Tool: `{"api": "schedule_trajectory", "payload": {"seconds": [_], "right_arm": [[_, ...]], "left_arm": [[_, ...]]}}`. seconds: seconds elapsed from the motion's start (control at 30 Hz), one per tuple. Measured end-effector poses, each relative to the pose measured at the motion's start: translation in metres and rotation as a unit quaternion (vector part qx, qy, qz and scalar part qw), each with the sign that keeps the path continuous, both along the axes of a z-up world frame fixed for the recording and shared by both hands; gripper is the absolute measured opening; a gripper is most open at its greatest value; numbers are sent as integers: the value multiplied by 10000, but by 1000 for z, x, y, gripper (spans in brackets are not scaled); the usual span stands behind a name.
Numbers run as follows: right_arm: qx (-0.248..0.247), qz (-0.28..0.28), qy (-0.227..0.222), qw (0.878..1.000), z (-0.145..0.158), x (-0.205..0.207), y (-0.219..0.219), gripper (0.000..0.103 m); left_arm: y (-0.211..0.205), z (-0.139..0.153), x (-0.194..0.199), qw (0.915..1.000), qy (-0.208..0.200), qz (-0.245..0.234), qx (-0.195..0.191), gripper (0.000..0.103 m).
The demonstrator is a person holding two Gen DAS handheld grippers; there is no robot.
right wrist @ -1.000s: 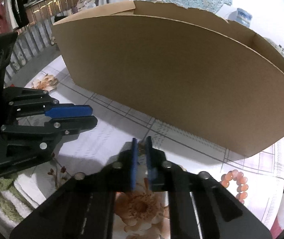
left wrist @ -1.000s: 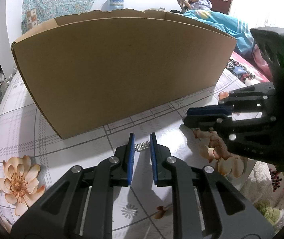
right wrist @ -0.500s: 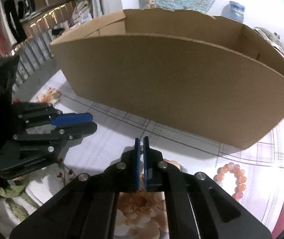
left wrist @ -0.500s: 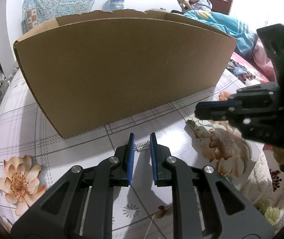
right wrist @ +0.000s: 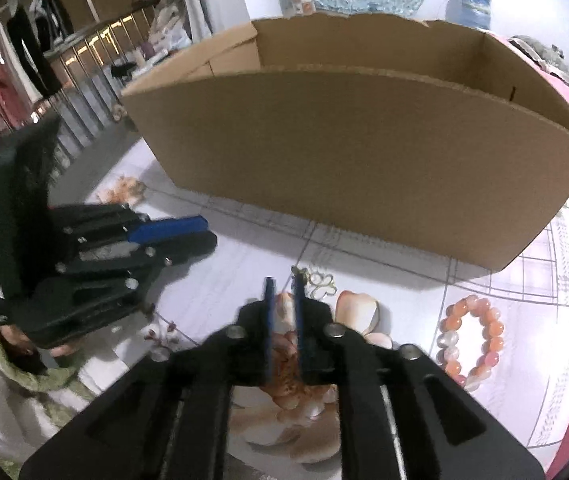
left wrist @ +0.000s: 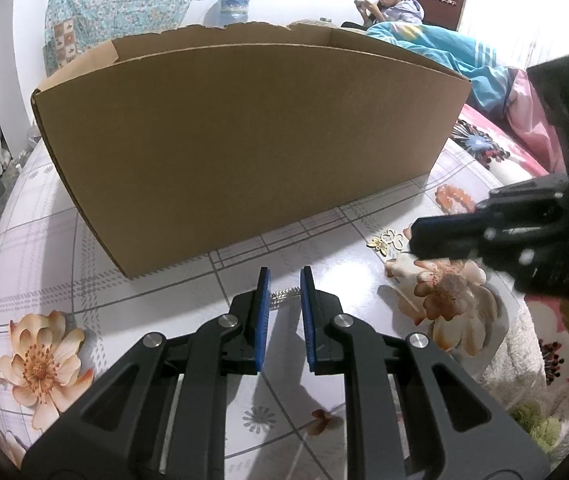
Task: Organize jewelry
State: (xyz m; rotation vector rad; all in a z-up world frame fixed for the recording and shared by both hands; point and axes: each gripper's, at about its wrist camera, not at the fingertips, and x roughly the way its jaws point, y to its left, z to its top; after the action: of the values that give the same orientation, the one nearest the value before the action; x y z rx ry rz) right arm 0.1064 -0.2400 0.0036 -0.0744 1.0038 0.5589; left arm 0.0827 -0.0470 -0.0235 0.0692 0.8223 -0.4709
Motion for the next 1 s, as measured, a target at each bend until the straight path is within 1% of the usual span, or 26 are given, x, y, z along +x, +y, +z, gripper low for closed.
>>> {"api": "schedule_trajectory", "payload": {"seconds": [0.03, 0.13, 0.2, 0.33, 0.37, 0.43, 0.5, 0.57, 0.6, 0.63, 0.73, 0.8, 1.0], "right_arm": [[-5, -22, 43, 10000, -3, 1, 0, 19], [9, -179, 293, 9994, -15, 9, -3, 19], [97, -280, 275, 9992, -14, 14, -8, 19], [80, -646, 182, 9977, -14, 28, -17, 19], [118, -784, 196, 9967, -14, 31, -21, 19], [184, -880, 239, 9957, -14, 34, -23, 19], [256, -856, 264, 9956, -14, 32, -22, 19], [292, -718, 240, 9967, -12, 24, -15, 21], [262, -650, 211, 9973, -12, 19, -10, 24], [236, -613, 203, 9976, -12, 17, -8, 26], [52, -512, 127, 9986, -12, 9, 5, 26], [-131, -499, -15, 9987, -15, 8, 13, 26], [-441, -369, -320, 9978, -17, 9, 33, 26]], "left_arm": [[0, 0, 0, 10000, 1, 0, 1, 14], [0, 0, 0, 10000, 0, -1, 10, 14], [0, 0, 0, 10000, 7, 6, 6, 14], [0, 0, -2, 10000, 16, 22, -12, 14], [0, 0, -2, 10000, 23, 26, -19, 14], [1, -1, -3, 10000, 28, 30, -19, 14], [1, -1, -3, 10000, 32, 32, -22, 14], [3, -1, -3, 10000, 40, 46, -21, 14], [3, -2, -3, 10000, 43, 53, -21, 14], [5, -2, -1, 10000, 47, 57, -20, 14], [6, -2, 0, 10000, 52, 70, -19, 14], [5, -2, 0, 10000, 56, 72, -13, 14], [4, -2, 0, 10000, 57, 74, -8, 14]]}}
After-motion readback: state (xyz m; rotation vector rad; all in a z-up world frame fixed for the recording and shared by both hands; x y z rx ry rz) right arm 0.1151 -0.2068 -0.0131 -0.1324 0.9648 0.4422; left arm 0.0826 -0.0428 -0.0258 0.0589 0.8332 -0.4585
